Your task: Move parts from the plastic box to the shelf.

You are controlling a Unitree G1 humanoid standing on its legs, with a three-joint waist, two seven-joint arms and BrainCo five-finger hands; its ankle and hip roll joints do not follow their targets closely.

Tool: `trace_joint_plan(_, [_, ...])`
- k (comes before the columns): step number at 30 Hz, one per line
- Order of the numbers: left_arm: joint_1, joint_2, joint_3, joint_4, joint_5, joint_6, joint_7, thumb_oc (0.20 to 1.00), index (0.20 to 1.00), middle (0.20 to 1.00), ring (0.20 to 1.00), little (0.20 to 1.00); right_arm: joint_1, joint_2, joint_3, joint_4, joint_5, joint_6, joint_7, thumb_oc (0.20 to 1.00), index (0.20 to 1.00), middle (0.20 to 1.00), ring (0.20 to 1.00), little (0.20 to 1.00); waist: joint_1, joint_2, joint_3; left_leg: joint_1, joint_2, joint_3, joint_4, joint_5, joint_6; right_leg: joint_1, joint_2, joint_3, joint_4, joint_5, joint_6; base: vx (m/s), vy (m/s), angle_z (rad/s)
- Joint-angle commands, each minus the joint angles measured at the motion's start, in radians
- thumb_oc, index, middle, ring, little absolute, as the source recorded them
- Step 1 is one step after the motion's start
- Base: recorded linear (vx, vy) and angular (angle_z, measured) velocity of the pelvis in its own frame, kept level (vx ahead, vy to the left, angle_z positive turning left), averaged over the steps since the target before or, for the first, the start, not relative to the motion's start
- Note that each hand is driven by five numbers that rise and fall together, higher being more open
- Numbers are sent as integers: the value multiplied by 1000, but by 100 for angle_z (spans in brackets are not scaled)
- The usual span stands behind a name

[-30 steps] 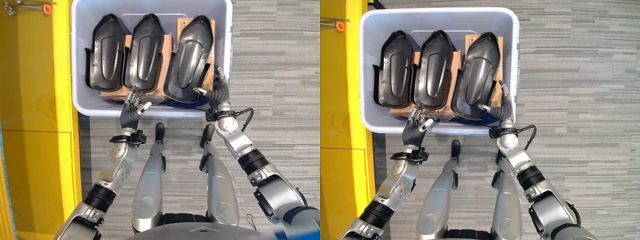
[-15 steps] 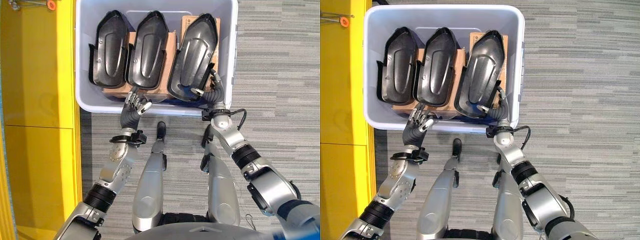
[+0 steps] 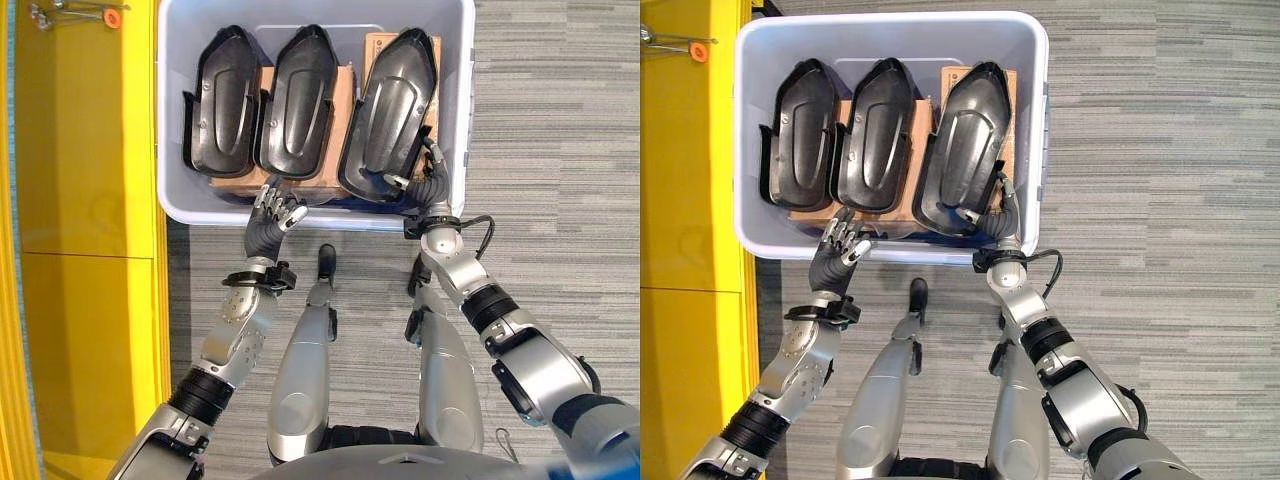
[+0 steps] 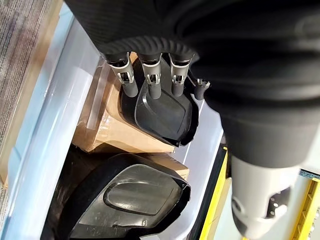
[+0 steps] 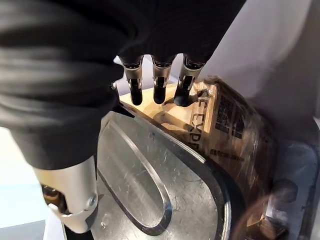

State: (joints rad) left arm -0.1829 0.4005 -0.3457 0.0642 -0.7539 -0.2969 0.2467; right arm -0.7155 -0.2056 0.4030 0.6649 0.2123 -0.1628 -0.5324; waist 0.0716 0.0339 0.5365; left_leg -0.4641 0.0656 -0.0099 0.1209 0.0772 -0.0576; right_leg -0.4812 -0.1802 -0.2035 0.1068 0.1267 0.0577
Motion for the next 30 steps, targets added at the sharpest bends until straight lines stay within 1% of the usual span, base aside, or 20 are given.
trace_joint_plan(1, [6,10,-3,-39,21,-59,5,1000,1000,1000,1000,1000,8,-6,2,-49,-33,-27,-10,1000,1000,1000,1000,1000,2,8,-17,-20,-17,13,46,-75,46,20,-56,21,63,-79,55,0,0,0])
trace_joint_plan(5, [4,3,-3,-35,30,-58,12,1000,1000,1000,1000,1000,26,-18,10,-103,-77,-27,-15,1000,1000,1000,1000,1000,-4,6,-17,-21,-17,12,48,-76,46,19,-56,21,64,-79,55,0,0,0])
trace_joint_plan(8, [4,-1,1,-36,36,-64,17,1000,1000,1000,1000,1000,37,-40,16,-156,-146,-23,-28,1000,1000,1000,1000,1000,-6,6,-17,-20,-18,12,46,-75,46,20,-56,20,65,-81,56,0,0,0])
trace_joint_plan(13, [6,-3,1,-38,43,-69,21,1000,1000,1000,1000,1000,41,-54,14,-193,-204,-21,-46,1000,1000,1000,1000,1000,-7,9,-17,-22,-18,12,49,-76,47,17,-57,21,67,-83,57,0,0,0])
trace_joint_plan(30, [7,-6,-4,-34,45,-76,30,1000,1000,1000,1000,1000,53,-29,-9,-179,-174,-38,-65,1000,1000,1000,1000,1000,-11,12,-17,-37,-20,8,58,-76,47,4,-57,22,75,-85,56,0,0,0])
